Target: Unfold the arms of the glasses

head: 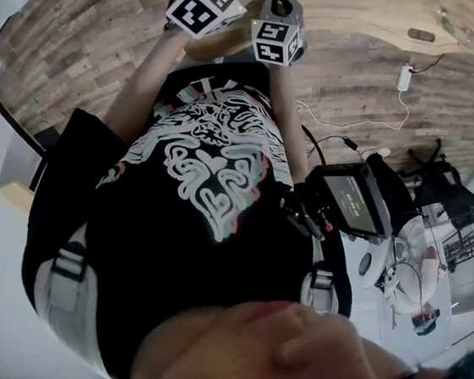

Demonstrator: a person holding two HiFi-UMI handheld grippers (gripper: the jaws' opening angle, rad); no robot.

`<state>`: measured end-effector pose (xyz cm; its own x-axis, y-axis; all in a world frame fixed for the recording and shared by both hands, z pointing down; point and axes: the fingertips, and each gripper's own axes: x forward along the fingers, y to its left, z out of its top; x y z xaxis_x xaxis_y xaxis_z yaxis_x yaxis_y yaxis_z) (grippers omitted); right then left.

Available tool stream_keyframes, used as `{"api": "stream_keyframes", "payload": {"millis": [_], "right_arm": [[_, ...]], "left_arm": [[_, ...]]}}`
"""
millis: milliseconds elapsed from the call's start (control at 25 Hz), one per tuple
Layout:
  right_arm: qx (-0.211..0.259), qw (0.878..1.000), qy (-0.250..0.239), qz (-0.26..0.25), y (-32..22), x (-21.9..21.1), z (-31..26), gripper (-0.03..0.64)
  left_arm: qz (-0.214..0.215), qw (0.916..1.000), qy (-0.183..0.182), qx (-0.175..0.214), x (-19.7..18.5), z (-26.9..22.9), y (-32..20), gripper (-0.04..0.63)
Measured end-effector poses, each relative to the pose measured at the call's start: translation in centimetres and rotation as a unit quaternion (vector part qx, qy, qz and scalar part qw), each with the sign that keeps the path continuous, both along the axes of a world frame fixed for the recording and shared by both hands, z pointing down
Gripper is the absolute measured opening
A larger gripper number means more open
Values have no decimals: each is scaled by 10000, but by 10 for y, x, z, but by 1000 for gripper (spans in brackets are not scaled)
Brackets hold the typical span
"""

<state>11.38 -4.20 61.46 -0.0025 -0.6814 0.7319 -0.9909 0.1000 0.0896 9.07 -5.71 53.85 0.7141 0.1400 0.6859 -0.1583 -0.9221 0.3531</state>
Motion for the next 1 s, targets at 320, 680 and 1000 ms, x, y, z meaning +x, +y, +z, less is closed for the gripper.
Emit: {"api": "stream_keyframes", "payload": {"millis": [320, 680, 1000], "right_arm": [[-198, 9998, 6, -10, 0, 7, 4, 0], [-353, 9993, 91, -107, 7, 8, 14, 0], [-495, 9985, 129, -209, 14, 4, 22, 0]], "left_arm": [[-170, 9997, 59, 140, -16, -16, 1, 41], [-477, 9984, 6, 304, -39, -17, -10, 46], [-721, 9962, -69, 489, -53, -11, -33, 41]]}}
